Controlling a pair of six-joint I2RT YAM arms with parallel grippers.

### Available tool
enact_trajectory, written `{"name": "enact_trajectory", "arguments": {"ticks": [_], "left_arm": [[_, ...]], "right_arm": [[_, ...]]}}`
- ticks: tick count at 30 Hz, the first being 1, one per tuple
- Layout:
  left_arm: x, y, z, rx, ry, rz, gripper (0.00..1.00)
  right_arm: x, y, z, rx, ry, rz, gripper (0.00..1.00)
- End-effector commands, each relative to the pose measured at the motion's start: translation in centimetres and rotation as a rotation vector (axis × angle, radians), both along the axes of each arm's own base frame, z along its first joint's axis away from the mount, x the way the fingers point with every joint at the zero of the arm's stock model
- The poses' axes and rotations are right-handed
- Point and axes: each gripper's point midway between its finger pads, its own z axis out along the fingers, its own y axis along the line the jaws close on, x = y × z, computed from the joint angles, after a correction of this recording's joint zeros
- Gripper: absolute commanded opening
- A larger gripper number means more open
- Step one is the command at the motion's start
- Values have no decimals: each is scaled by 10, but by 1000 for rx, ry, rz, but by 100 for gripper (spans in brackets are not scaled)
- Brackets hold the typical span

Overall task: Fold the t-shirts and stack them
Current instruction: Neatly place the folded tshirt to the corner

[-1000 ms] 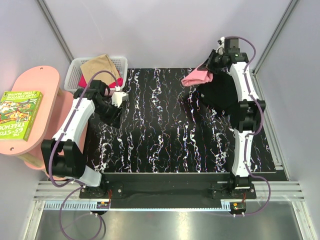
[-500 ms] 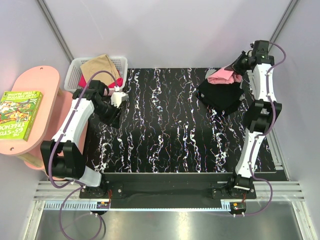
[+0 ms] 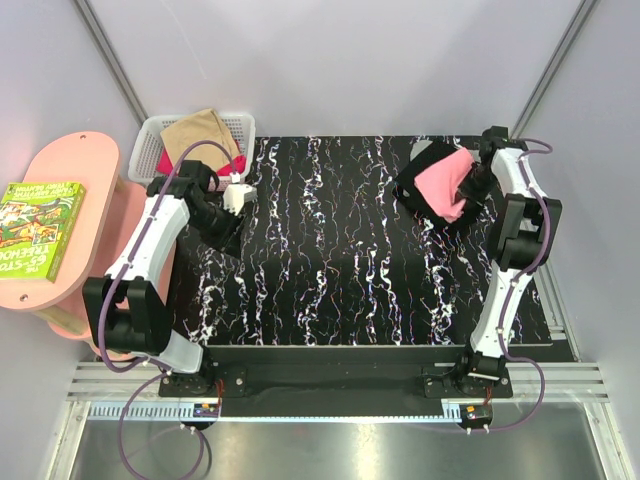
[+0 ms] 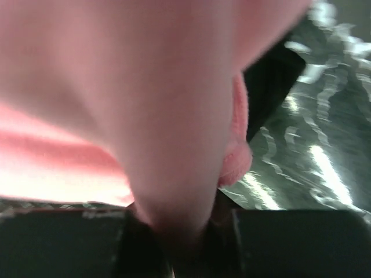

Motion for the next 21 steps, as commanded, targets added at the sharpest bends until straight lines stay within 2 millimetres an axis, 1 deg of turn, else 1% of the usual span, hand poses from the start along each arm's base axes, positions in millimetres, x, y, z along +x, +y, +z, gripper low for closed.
{"name": "enact_trajectory", "arguments": {"ticks": [1, 3, 4, 5, 7, 8, 9, 11, 12, 13, 15, 16, 17, 18, 19, 20, 21], "left_arm": [[10, -9, 16, -57, -50, -11, 39], [9, -9, 17, -59, -53, -11, 39], [8, -9, 18, -58, -56, -12, 39], [7, -10, 17, -59, -55, -14, 39], [5, -9, 18, -57, -58, -16, 39], [4, -9, 17, -58, -56, -18, 39], [3, -9, 16, -58, -53, -18, 39], [3, -9, 15, -56, -48, -17, 39], [4, -9, 15, -57, -49, -18, 39], [3, -9, 15, -57, -48, -18, 39], [4, -9, 15, -56, -50, -16, 39], [4, -9, 15, -56, -51, -18, 39], [4, -9, 15, -57, -52, -19, 39], [4, -9, 16, -59, -49, -18, 39], [4, -9, 16, -59, -51, -18, 39], [3, -10, 15, -61, -47, -17, 39], [3, -10, 16, -61, -51, -19, 39]], "right_arm": [[-30, -46, 36, -277, 70, -55, 17], [-32, -50, 36, -296, 90, -57, 20], [-34, -55, 36, -322, 101, -59, 26], [-33, -57, 36, -332, 102, -59, 49], [-34, -57, 36, -335, 112, -54, 86], [-34, -55, 36, -322, 111, -48, 99], [-36, -54, 37, -317, 121, -49, 100], [-34, -54, 51, -320, 101, -76, 100], [-31, -58, 60, -336, 74, -95, 100], [-26, -58, 82, -339, 14, -122, 100], [-16, -56, 109, -326, -81, -142, 100], [-8, -55, 134, -318, -155, -164, 100], [-6, -53, 148, -309, -189, -172, 100], [-1, -46, 159, -268, -227, -166, 100], [6, -40, 175, -238, -282, -159, 100], [12, -33, 183, -197, -317, -143, 100], [19, -11, 188, -86, -351, -84, 100]]}}
